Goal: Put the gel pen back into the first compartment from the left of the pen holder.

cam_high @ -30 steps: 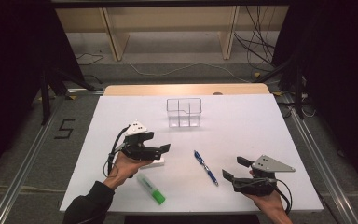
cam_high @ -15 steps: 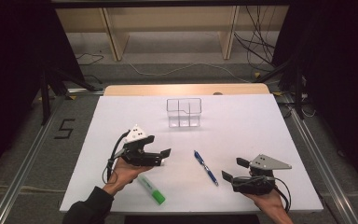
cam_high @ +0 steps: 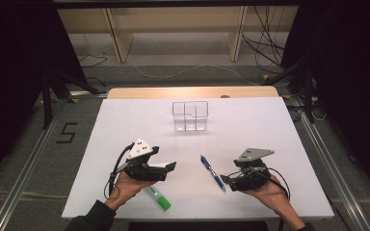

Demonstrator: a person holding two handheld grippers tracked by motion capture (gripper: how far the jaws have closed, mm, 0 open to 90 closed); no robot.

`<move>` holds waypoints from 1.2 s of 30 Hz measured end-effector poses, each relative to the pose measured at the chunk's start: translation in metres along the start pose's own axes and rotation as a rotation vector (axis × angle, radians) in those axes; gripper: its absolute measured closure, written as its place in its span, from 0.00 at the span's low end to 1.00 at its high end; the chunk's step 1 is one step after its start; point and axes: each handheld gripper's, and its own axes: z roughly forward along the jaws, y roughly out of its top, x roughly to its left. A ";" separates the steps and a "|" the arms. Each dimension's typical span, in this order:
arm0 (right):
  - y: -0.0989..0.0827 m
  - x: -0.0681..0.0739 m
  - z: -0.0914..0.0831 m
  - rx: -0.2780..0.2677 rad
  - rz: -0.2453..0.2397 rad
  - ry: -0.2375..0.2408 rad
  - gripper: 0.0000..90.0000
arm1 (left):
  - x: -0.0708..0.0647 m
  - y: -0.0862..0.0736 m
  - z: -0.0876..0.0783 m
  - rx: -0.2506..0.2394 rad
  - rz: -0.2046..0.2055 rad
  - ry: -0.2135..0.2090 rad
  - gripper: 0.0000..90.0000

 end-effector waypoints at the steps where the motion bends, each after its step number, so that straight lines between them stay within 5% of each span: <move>1: 0.003 0.000 0.003 0.021 -0.007 0.005 0.30 | 0.000 -0.001 0.000 0.006 0.007 0.000 0.18; 14: 0.033 0.005 0.043 0.264 -0.076 0.029 0.35 | -0.003 -0.007 -0.006 -0.013 0.023 0.010 0.17; 36: 0.045 0.006 0.077 0.464 -0.094 0.047 0.57 | 0.002 -0.010 -0.010 -0.026 0.020 0.011 0.17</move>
